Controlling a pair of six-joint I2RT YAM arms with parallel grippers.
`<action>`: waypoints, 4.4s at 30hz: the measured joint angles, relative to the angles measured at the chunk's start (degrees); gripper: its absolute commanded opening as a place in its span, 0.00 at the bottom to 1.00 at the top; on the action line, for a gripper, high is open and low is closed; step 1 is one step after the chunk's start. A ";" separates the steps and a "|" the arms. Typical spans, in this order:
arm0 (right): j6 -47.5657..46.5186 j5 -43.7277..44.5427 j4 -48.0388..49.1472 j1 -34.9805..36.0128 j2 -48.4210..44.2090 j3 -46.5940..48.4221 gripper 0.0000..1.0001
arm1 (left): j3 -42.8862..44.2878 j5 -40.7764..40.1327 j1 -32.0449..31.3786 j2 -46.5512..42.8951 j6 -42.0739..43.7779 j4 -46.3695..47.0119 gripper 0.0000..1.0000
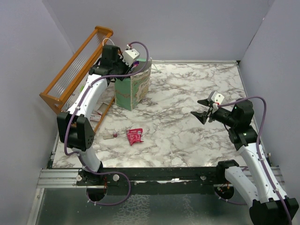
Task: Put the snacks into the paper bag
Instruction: Place the snack in the paper bag, then pick up the snack from the center of the board.
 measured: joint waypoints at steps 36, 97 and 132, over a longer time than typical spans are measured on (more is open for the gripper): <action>-0.02 -0.22 0.00 -0.48 0.00 -0.26 0.60 | 10.29 1.03 0.20 4.68 -4.02 -5.09 0.55; 2.93 11.15 2.69 -0.48 3.78 -0.68 0.99 | -59.04 22.69 -8.26 -45.07 18.38 -3.89 0.72; 1.68 8.20 3.06 -0.48 4.17 -1.27 0.99 | -66.34 7.67 -23.82 -32.00 22.16 10.60 0.19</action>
